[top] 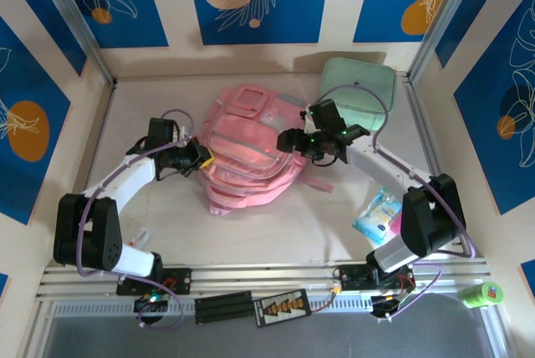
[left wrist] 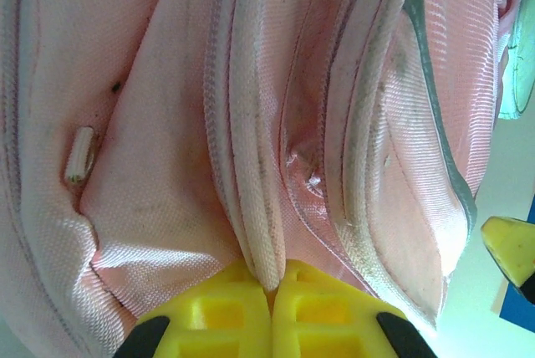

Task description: Pack books, pencil case, and school supplies into a backpack

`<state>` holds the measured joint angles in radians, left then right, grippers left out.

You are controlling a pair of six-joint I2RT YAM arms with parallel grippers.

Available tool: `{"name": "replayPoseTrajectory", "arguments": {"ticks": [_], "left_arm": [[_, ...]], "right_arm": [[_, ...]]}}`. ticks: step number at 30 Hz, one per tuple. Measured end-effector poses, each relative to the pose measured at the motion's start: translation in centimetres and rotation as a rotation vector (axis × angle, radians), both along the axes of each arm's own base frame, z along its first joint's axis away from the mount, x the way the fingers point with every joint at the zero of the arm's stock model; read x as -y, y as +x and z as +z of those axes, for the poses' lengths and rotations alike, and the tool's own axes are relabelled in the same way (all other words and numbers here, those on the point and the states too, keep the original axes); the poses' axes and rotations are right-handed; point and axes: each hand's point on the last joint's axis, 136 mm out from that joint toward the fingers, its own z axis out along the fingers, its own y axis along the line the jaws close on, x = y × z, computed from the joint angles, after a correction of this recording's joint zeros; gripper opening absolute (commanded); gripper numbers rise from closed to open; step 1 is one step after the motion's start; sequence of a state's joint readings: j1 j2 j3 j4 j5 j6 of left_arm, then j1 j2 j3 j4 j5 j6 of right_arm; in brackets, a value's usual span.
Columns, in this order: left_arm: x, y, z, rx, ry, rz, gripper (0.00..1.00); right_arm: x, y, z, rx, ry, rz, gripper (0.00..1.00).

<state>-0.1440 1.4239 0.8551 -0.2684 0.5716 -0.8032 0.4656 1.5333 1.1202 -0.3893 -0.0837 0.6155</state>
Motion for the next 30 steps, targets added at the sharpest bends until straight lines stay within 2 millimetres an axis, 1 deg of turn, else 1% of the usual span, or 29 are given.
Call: {"name": "replayPoseTrajectory", "arguments": {"ticks": [2, 5, 8, 12, 17, 21, 23, 26, 28, 30], "left_arm": [[0.0, 0.0, 0.0, -0.002, -0.002, 0.003, 0.00], [0.0, 0.0, 0.1, -0.004, -0.005, 0.007, 0.00], [0.0, 0.0, 0.1, -0.004, -0.005, 0.008, 0.00], [0.0, 0.0, 0.1, -0.004, -0.006, 0.008, 0.00], [0.0, 0.0, 0.1, -0.009, -0.010, 0.014, 0.00], [0.0, 0.0, 0.1, -0.013, -0.014, 0.020, 0.00], [0.0, 0.0, 0.1, -0.014, -0.013, 0.021, 0.00], [0.0, 0.0, 0.1, -0.016, -0.015, 0.023, 0.00], [0.0, 0.0, 0.1, -0.017, -0.015, 0.024, 0.00], [0.0, 0.0, 0.1, -0.018, -0.017, 0.025, 0.00]], "right_arm": [[-0.7, 0.3, -0.7, -0.010, 0.005, 0.014, 0.75], [-1.2, 1.1, -1.8, -0.023, 0.004, 0.022, 0.77], [-1.7, 1.8, -2.4, -0.036, 0.002, 0.026, 0.78], [-2.2, 2.7, -2.5, -0.027, 0.010, 0.028, 0.78], [-2.6, 3.0, -2.1, -0.005, 0.021, 0.033, 0.78], [-3.5, 3.0, -2.3, -0.007, 0.024, 0.071, 0.76], [-4.1, 2.8, -2.6, -0.009, 0.014, 0.092, 0.76], [-4.6, 1.9, -3.3, -0.026, -0.012, 0.113, 0.75], [-4.8, 0.9, -3.6, -0.033, -0.021, 0.127, 0.75], [-4.7, -0.6, -3.9, -0.046, -0.025, 0.144, 0.74]]}}
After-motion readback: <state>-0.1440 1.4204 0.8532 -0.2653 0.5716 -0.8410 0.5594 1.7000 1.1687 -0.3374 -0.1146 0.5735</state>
